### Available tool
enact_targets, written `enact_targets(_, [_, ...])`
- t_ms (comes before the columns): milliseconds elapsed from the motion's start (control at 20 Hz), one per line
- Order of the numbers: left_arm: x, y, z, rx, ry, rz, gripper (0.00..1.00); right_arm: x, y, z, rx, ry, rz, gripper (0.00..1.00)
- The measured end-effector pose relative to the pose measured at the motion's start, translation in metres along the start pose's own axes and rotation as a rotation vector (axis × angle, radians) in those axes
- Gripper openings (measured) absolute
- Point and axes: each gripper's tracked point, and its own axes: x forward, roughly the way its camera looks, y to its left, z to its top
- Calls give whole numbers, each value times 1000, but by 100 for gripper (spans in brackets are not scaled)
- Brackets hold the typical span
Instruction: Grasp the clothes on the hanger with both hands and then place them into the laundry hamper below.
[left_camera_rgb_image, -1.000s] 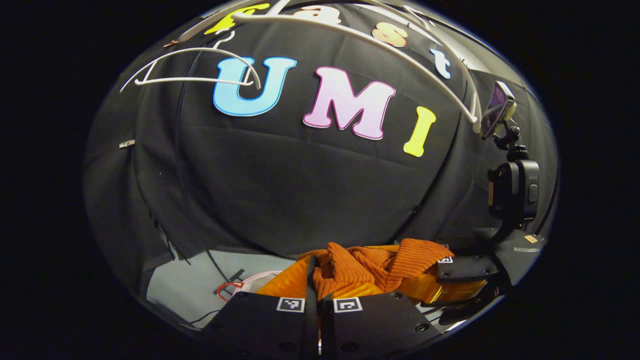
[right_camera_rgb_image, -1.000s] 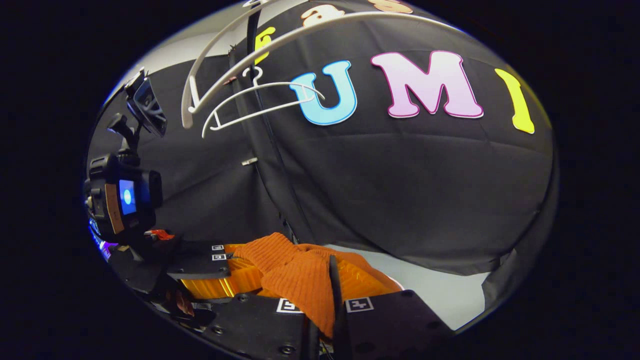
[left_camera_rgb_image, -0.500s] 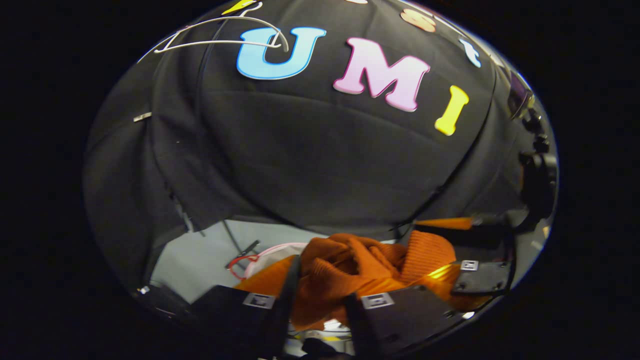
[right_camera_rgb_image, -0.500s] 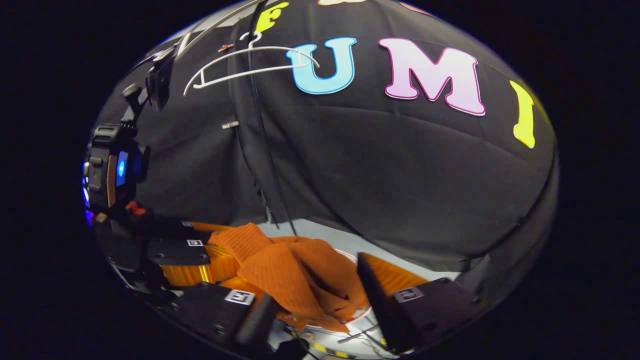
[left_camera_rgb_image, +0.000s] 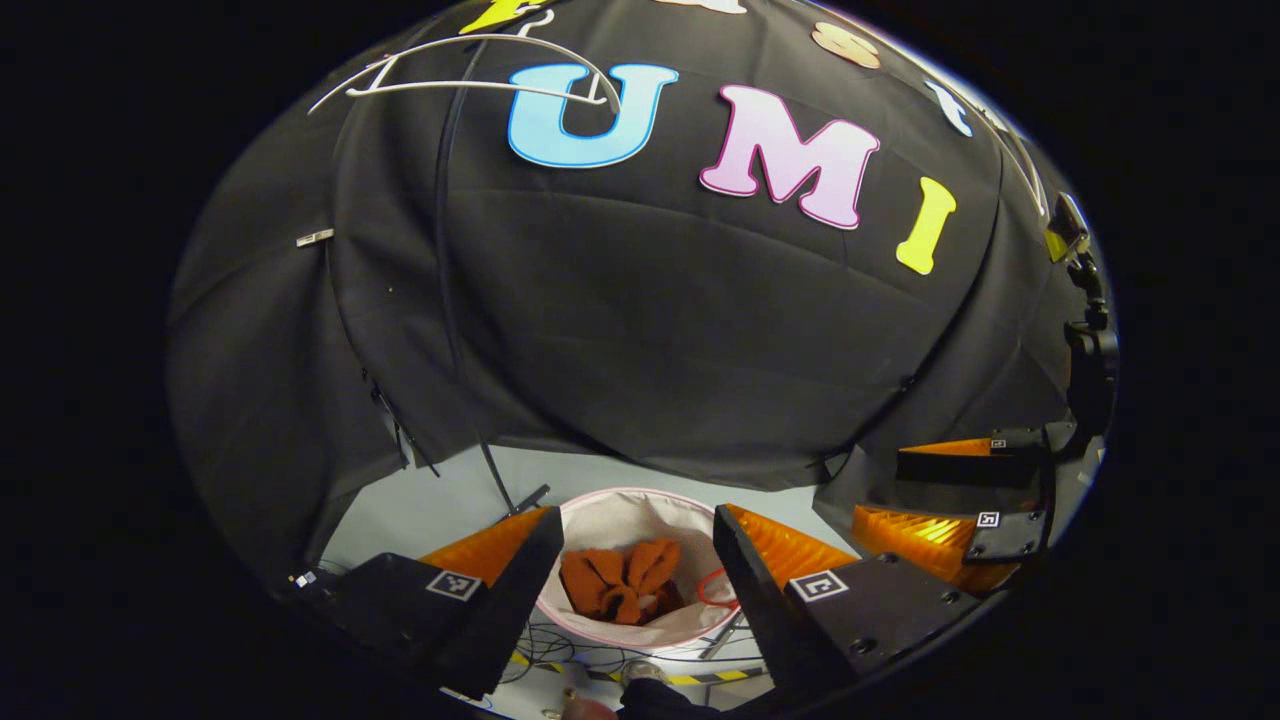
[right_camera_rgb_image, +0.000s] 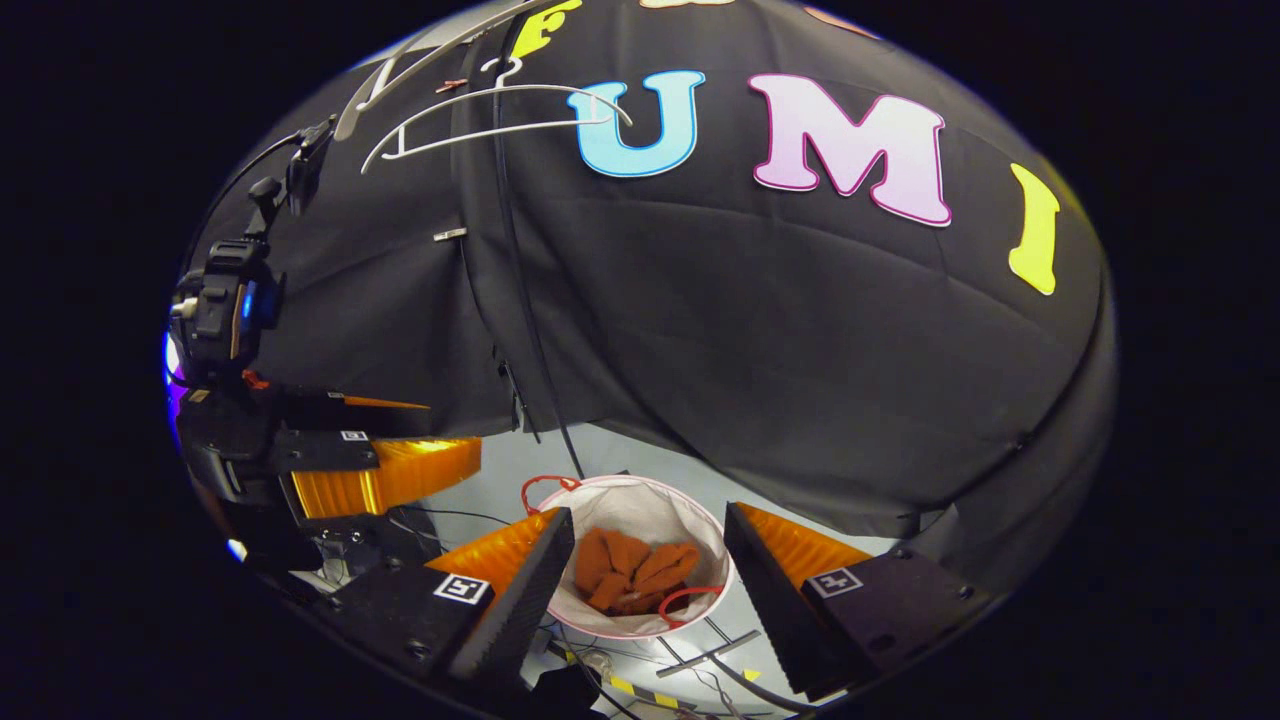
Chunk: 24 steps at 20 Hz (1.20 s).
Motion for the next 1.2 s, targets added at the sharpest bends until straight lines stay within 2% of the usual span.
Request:
enact_targets(350, [-19, -5, -4, 8, -28, -18, 96, -12, 8, 2, 2, -15, -2, 99])
enact_targets(600, [-54, -4, 4, 15, -95, -44, 96, -40, 26, 6, 2, -59, -20, 99])
enact_targets(800, [-103, -2, 21, 60, -178, -83, 96, -78, 52, 23, 7, -134, -57, 99])
enact_targets(1200, [-236, 6, 50, 160, -372, -209, 95, -195, 124, 67, 23, -382, -161, 98])
